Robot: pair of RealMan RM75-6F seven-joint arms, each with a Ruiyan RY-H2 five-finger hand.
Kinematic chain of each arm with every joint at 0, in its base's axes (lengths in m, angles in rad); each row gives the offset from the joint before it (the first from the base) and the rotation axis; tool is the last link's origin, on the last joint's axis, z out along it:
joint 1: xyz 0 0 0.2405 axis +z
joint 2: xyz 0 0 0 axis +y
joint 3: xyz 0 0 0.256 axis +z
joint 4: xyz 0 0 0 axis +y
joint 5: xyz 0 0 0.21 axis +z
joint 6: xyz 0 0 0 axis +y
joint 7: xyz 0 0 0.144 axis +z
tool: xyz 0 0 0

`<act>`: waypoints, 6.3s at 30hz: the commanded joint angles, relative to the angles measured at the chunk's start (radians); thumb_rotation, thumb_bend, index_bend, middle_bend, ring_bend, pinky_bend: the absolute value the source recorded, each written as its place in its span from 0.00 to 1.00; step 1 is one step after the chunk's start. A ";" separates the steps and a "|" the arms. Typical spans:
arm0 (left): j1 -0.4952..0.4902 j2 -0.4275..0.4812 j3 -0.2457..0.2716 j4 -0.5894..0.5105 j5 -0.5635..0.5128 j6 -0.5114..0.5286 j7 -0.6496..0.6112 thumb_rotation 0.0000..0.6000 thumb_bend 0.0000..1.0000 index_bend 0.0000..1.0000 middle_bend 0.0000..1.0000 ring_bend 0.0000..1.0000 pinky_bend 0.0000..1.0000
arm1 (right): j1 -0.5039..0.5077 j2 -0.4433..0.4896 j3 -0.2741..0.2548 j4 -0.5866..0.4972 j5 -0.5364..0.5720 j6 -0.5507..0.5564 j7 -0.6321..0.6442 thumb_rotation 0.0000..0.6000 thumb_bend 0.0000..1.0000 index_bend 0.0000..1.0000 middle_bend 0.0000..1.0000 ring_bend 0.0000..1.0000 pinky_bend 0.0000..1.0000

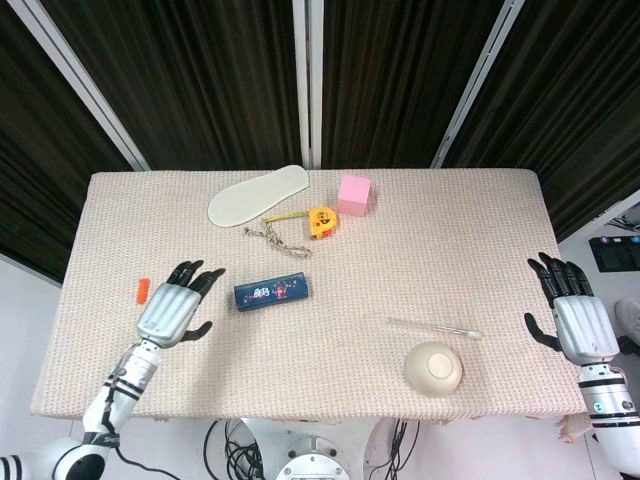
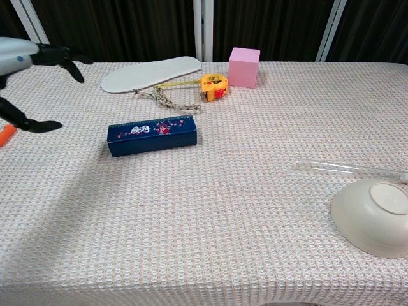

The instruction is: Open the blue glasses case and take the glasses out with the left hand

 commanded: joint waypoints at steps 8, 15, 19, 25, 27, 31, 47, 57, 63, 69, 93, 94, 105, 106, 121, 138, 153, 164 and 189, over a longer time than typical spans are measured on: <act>-0.127 -0.195 -0.035 0.050 -0.219 -0.014 0.137 1.00 0.25 0.07 0.18 0.03 0.09 | 0.001 0.003 0.001 0.000 0.003 -0.002 0.009 1.00 0.33 0.00 0.00 0.00 0.00; -0.156 -0.247 -0.038 0.128 -0.216 0.017 0.144 1.00 0.25 0.07 0.17 0.01 0.09 | -0.003 0.006 0.001 -0.004 -0.002 0.006 0.010 1.00 0.33 0.00 0.00 0.00 0.00; -0.173 -0.258 -0.040 0.157 -0.257 0.004 0.150 1.00 0.26 0.07 0.17 0.01 0.09 | -0.003 0.007 0.000 -0.005 -0.003 0.006 0.009 1.00 0.33 0.00 0.00 0.00 0.00; -0.197 -0.273 -0.049 0.203 -0.308 -0.016 0.135 1.00 0.26 0.07 0.18 0.01 0.09 | -0.002 0.007 0.001 -0.004 0.001 0.003 0.009 1.00 0.33 0.00 0.00 0.00 0.00; -0.205 -0.277 -0.051 0.221 -0.322 -0.023 0.132 1.00 0.26 0.07 0.19 0.01 0.09 | -0.001 0.007 0.001 -0.003 0.001 0.002 0.010 1.00 0.33 0.00 0.00 0.00 0.00; -0.217 -0.283 -0.052 0.251 -0.350 -0.038 0.119 1.00 0.26 0.07 0.19 0.01 0.09 | -0.001 0.008 0.002 -0.003 0.003 0.001 0.012 1.00 0.33 0.00 0.00 0.00 0.00; -0.265 -0.306 -0.049 0.307 -0.399 -0.068 0.096 1.00 0.27 0.08 0.21 0.01 0.10 | 0.001 0.006 0.003 -0.003 0.013 -0.005 0.003 1.00 0.33 0.00 0.00 0.00 0.00; -0.310 -0.298 -0.049 0.263 -0.513 -0.023 0.212 1.00 0.28 0.17 0.22 0.01 0.11 | 0.003 0.006 0.003 -0.002 0.015 -0.010 0.004 1.00 0.33 0.00 0.00 0.00 0.00; -0.347 -0.292 -0.056 0.228 -0.623 0.005 0.293 1.00 0.29 0.18 0.22 0.01 0.12 | 0.002 0.007 0.004 -0.003 0.015 -0.009 0.005 1.00 0.33 0.00 0.00 0.00 0.00; -0.373 -0.292 -0.062 0.214 -0.677 0.025 0.321 1.00 0.29 0.19 0.23 0.01 0.12 | 0.002 0.010 0.004 -0.002 0.016 -0.010 0.010 1.00 0.33 0.00 0.00 0.00 0.00; -0.420 -0.294 -0.041 0.231 -0.738 0.023 0.312 1.00 0.30 0.23 0.25 0.01 0.13 | 0.007 0.007 0.005 0.002 0.025 -0.021 0.007 1.00 0.33 0.00 0.00 0.00 0.00; -0.421 -0.294 -0.040 0.234 -0.739 0.023 0.310 1.00 0.30 0.23 0.25 0.01 0.13 | 0.007 0.007 0.005 0.002 0.027 -0.022 0.008 1.00 0.33 0.00 0.00 0.00 0.00; -0.425 -0.301 -0.036 0.255 -0.721 0.019 0.278 1.00 0.31 0.29 0.30 0.03 0.15 | 0.008 0.008 0.004 0.004 0.030 -0.028 0.008 1.00 0.33 0.00 0.00 0.00 0.00; -0.424 -0.301 -0.036 0.257 -0.715 0.019 0.272 1.00 0.31 0.30 0.31 0.03 0.15 | 0.009 0.007 0.005 0.005 0.030 -0.028 0.008 1.00 0.33 0.00 0.00 0.00 0.00; -0.407 -0.288 -0.077 0.266 -0.746 -0.031 0.158 1.00 0.43 0.42 0.42 0.12 0.20 | 0.012 0.005 0.005 0.008 0.036 -0.035 0.005 1.00 0.33 0.00 0.00 0.00 0.00; -0.391 -0.241 -0.164 0.258 -0.923 -0.149 -0.027 1.00 0.48 0.51 0.51 0.22 0.27 | 0.015 -0.001 0.006 0.016 0.040 -0.039 0.004 1.00 0.33 0.00 0.00 0.00 0.00; -0.387 -0.187 -0.199 0.247 -1.033 -0.260 -0.189 1.00 0.49 0.57 0.57 0.29 0.30 | 0.017 -0.005 0.006 0.021 0.042 -0.041 0.001 1.00 0.33 0.00 0.00 0.00 0.00; -0.366 -0.156 -0.231 0.246 -1.030 -0.358 -0.348 1.00 0.49 0.59 0.60 0.32 0.32 | 0.020 -0.010 0.005 0.026 0.044 -0.048 -0.001 1.00 0.33 0.00 0.00 0.00 0.00; -0.387 -0.171 -0.201 0.304 -1.069 -0.392 -0.555 1.00 0.48 0.54 0.54 0.28 0.32 | 0.023 -0.015 0.002 0.029 0.044 -0.053 -0.006 1.00 0.33 0.00 0.00 0.00 0.00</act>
